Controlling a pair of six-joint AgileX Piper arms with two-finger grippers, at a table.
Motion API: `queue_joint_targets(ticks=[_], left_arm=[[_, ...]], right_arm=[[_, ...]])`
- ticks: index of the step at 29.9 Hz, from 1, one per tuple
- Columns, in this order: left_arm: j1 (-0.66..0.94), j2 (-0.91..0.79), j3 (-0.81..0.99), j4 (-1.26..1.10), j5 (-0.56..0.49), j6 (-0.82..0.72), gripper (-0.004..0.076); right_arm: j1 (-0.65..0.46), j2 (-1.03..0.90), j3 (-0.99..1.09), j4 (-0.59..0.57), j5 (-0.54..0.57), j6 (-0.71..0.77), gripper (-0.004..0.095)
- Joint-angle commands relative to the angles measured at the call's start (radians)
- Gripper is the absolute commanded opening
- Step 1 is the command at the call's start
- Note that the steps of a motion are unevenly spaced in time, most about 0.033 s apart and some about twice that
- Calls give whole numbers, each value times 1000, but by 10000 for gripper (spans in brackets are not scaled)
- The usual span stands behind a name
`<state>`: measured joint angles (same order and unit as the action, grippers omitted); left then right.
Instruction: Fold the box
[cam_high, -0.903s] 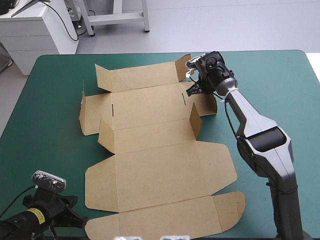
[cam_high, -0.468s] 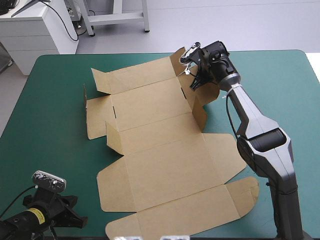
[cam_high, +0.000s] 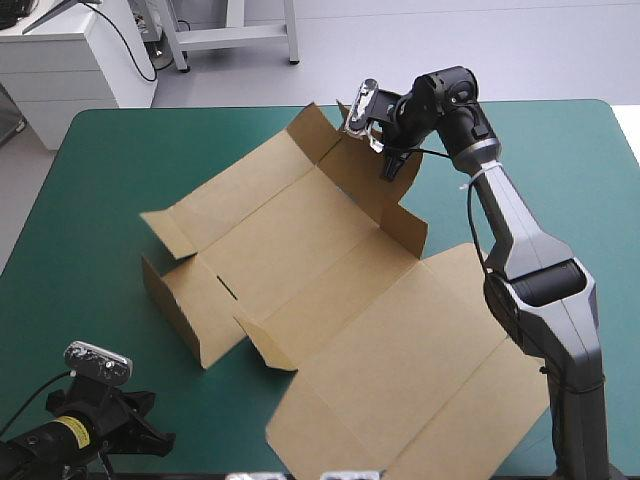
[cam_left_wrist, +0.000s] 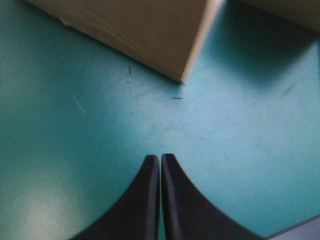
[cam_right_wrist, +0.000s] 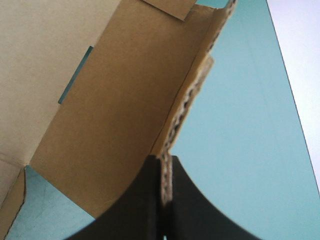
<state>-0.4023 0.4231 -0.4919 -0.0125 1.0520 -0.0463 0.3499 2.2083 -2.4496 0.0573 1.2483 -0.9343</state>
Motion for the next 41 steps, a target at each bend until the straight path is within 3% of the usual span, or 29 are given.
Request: queue_joint_targets(ticks=[1, 10, 23, 36, 41], left_arm=[[-3, 7, -23, -2, -40, -4, -8], [-3, 7, -23, -2, -40, -4, -8], [-3, 7, -23, -2, -40, -4, -8], [-3, 7, -23, -2, -40, -4, -8], [-3, 7, -23, -2, -40, -4, -8]], right_arm=[[-3, -77, -30, 36, -50, -105, -21], [71, -77, -30, 37, -169, -284, -22], [192, -77, -30, 58, -164, -310, -21], [264, -46, -30, 127, -269, -387, -21], [264, -32, -30, 82, -264, -403, -21]])
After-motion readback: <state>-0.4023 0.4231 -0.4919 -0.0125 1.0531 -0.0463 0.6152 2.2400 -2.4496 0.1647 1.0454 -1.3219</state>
